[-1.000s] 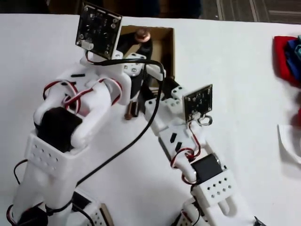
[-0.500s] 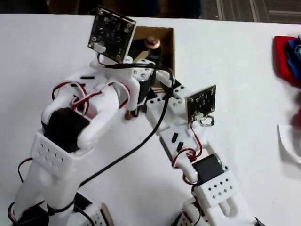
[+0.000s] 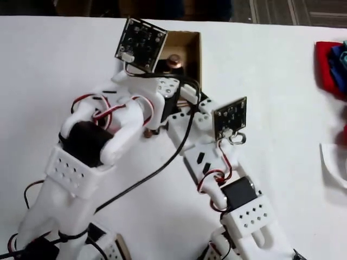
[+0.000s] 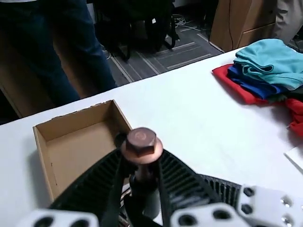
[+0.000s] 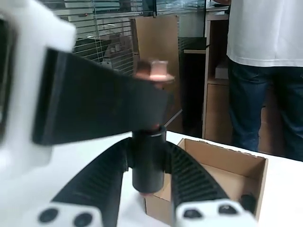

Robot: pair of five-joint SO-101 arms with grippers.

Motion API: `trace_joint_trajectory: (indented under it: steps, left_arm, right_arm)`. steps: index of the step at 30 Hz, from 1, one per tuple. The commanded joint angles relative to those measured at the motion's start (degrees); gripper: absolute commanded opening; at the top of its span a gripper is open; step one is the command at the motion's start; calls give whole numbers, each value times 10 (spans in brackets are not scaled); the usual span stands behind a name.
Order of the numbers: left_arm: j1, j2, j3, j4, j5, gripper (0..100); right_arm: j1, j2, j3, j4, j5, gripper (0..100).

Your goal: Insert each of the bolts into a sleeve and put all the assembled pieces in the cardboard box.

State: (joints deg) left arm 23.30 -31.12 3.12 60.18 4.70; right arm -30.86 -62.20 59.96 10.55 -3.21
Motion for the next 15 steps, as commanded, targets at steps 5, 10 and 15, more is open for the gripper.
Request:
trace_joint_trajectory:
  steps: [5,10,15]
  left_arm:
    - [-16,-7,-7,-12,2,85]
    - [-16,-7,-7,7,2,133]
    - [-16,-29,-7,8,-2,133]
  right_arm:
    - [6,-13,-5,0,0,22]
    - [7,-13,-5,0,0,22]
    - [7,-13,-5,0,0,22]
